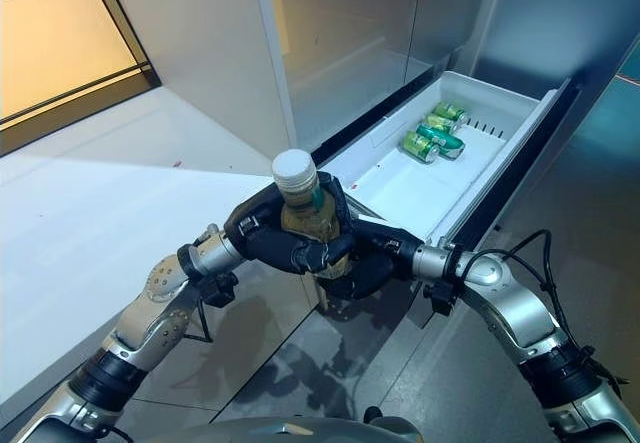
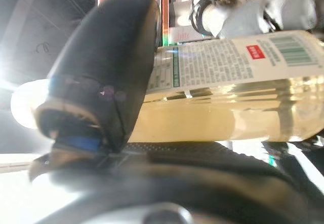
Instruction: Put drinks into fridge and close the fridge
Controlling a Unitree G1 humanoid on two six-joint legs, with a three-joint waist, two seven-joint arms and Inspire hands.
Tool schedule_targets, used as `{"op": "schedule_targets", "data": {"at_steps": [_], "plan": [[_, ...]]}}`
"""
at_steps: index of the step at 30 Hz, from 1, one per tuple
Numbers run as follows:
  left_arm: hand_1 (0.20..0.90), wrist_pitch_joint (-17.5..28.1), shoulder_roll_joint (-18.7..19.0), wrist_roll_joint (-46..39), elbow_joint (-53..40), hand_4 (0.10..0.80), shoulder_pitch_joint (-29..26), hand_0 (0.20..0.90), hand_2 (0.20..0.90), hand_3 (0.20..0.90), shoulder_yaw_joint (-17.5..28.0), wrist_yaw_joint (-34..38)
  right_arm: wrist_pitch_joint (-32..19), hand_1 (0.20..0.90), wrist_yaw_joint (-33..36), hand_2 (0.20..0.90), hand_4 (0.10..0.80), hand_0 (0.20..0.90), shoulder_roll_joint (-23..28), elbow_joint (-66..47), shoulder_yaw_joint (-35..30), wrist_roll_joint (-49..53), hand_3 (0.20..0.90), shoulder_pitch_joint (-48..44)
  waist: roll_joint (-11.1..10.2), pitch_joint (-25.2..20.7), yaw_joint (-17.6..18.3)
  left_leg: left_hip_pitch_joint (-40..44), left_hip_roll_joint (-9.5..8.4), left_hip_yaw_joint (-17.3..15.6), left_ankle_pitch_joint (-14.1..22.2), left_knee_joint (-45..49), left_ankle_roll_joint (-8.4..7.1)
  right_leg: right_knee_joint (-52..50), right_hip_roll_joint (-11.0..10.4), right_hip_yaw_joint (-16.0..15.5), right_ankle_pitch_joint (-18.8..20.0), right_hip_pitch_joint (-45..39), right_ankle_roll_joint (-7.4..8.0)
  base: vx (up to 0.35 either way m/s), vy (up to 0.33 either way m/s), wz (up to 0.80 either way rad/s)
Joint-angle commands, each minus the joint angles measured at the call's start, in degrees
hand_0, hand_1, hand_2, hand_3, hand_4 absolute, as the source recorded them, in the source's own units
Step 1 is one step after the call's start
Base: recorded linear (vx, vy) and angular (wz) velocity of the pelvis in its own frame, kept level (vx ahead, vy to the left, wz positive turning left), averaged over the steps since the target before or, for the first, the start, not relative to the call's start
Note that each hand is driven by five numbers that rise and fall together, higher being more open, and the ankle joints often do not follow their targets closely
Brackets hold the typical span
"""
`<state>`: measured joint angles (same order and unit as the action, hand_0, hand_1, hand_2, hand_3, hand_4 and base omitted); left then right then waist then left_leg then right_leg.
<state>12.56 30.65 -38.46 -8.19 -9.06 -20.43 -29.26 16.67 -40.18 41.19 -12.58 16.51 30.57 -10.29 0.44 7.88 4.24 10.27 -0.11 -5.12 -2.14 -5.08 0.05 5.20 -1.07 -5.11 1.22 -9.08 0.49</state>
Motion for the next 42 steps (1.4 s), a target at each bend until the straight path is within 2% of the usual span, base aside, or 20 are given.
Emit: {"op": "schedule_targets", "data": {"at_steps": [1,6,10,13,16,17,22,26,31,33,34,36,37,42], "plan": [[0.300,6.80,-1.13,-1.87,2.39,0.100,-8.42,0.300,0.300,0.200,2.08,2.69,-5.04,0.900,-4.80,0.900,0.800,0.900,-3.57,-8.17,-3.37,4.77,0.900,-8.51,-2.29,-4.59,-0.49,-0.34,-1.44,-1.03,5.71,0.88,1.67,-4.81,0.73,0.03,-3.30,2.45,2.86,0.000,0.000,0.00],[0.300,6.70,-1.37,-1.49,4.30,0.100,-9.15,0.300,0.300,0.200,1.83,3.43,-3.96,0.900,-4.00,0.900,0.800,0.900,-3.02,-7.51,-3.12,7.22,0.900,-10.92,-2.56,-4.58,-0.58,-0.34,-1.37,-1.12,5.71,0.98,1.61,-5.00,0.76,-0.08,-3.31,2.50,2.81,0.000,0.000,0.00],[0.300,6.28,-1.46,-1.66,5.11,0.100,-9.17,0.300,0.300,0.200,1.79,3.24,-4.23,0.900,-5.55,0.900,0.800,0.900,-2.52,-7.55,-3.16,4.91,0.900,-11.62,-2.58,-4.56,-0.59,-0.39,-1.40,-1.12,5.73,1.07,1.61,-5.05,0.73,-0.15,-3.35,2.51,2.79,0.000,0.000,0.00],[0.300,5.96,-1.64,-1.87,5.87,0.100,-10.07,0.300,0.300,0.200,1.11,3.70,-3.33,0.900,-3.52,0.900,0.800,0.900,-1.91,-6.95,-2.60,7.42,0.900,-13.48,-2.65,-4.51,-0.55,-0.22,-1.37,-1.19,5.72,1.07,1.59,-5.13,0.75,-0.26,-3.38,2.34,2.73,0.000,0.000,0.00],[0.300,5.74,-2.59,-1.71,6.76,0.100,-10.40,0.300,0.300,0.200,0.72,3.38,-1.41,0.900,-0.85,0.900,0.800,0.900,-3.62,-6.19,-2.39,12.43,0.900,-14.46,-2.69,-4.56,-0.73,-0.16,-1.37,-1.10,5.74,1.03,1.57,-5.01,0.70,-0.46,-3.32,2.18,2.73,0.000,0.000,0.00],[0.300,5.57,-3.19,-1.55,7.12,0.100,-10.41,0.300,0.300,0.200,0.39,3.33,0.69,0.900,1.20,0.900,0.800,0.900,-4.98,-5.87,-2.47,17.18,0.900,-14.65,-2.68,-4.53,-0.82,-0.08,-1.38,-1.02,5.80,1.06,1.55,-4.95,0.65,-0.62,-3.31,2.06,2.76,0.000,0.000,0.00],[0.300,5.67,-4.75,-1.29,8.17,0.100,-9.78,0.300,0.300,0.200,-0.74,2.44,4.62,0.900,6.68,0.900,0.800,0.900,-10.57,-4.55,-2.01,25.72,0.900,-13.39,-2.47,-4.54,-1.17,-0.15,-1.42,-1.12,5.85,1.26,1.46,-4.76,0.42,-1.22,-3.20,1.92,2.99,0.000,0.000,0.00],[0.300,5.96,-5.59,-1.78,8.42,0.100,-9.40,0.300,0.300,0.200,-1.92,1.39,5.84,0.900,8.48,0.900,0.800,0.900,-12.23,-4.17,-1.27,26.35,0.900,-11.85,-2.32,-4.59,-1.16,-0.39,-1.42,-1.16,5.71,1.28,1.50,-4.77,0.39,-1.28,-3.13,2.13,3.08,0.000,0.000,0.00],[0.300,4.54,-6.39,-4.27,7.62,0.100,-9.80,0.300,0.300,0.200,-4.30,-3.50,10.20,0.900,7.09,0.900,0.800,0.900,-12.80,-3.73,1.57,26.70,0.900,-9.83,-2.36,-4.59,-0.85,-0.41,-1.41,-1.09,5.55,1.19,1.62,-4.78,0.51,-0.88,-3.07,2.33,3.02,0.000,0.000,0.00],[0.300,3.80,-6.51,-4.92,7.30,0.100,-9.91,0.300,0.300,0.200,-4.80,-4.83,10.44,0.900,6.64,0.900,0.800,0.900,-12.74,-3.83,2.56,26.43,0.900,-9.42,-2.39,-4.53,-0.82,-0.28,-1.44,-1.01,5.54,1.10,1.65,-4.70,0.51,-0.83,-3.03,2.24,3.04,0.000,0.000,0.00],[0.300,3.00,-6.47,-5.69,7.04,0.100,-10.01,0.300,0.300,0.200,-5.24,-6.28,10.58,0.780,6.21,0.780,0.660,0.780,-12.60,-3.79,3.14,26.37,0.760,-9.25,-2.38,-4.46,-0.79,-0.21,-1.44,-0.98,5.50,1.02,1.66,-4.60,0.53,-0.77,-2.96,2.18,3.04,0.000,0.000,0.00],[0.300,1.69,-6.62,-6.31,6.45,0.100,-10.29,0.300,0.300,0.200,-6.58,-7.63,10.61,0.359,6.21,0.359,0.169,0.359,-12.94,-3.70,4.59,25.81,0.269,-9.03,-2.31,-4.42,-0.69,-0.16,-1.46,-1.01,5.47,0.99,1.68,-4.44,0.48,-0.63,-2.85,2.08,3.08,0.000,0.000,0.00],[0.300,1.07,-6.59,-6.16,6.22,0.100,-10.50,0.300,0.300,0.200,-7.17,-8.53,10.57,0.300,5.82,0.300,0.100,0.300,-12.79,-3.51,4.96,25.57,0.200,-9.13,-2.25,-4.40,-0.61,-0.16,-1.47,-1.05,5.46,0.97,1.70,-4.40,0.47,-0.53,-2.80,2.10,3.11,0.000,0.000,0.00],[0.300,-0.74,-5.81,-5.71,5.18,0.100,-11.77,0.300,0.300,0.200,-10.01,-11.82,10.38,0.300,5.86,0.300,0.100,0.300,-12.47,-3.97,6.88,23.58,0.200,-9.65,-1.92,-4.31,-0.21,-0.13,-1.61,-0.91,5.45,0.83,1.95,-4.31,0.44,-0.03,-2.70,2.16,3.22,0.000,0.000,0.00]]}}
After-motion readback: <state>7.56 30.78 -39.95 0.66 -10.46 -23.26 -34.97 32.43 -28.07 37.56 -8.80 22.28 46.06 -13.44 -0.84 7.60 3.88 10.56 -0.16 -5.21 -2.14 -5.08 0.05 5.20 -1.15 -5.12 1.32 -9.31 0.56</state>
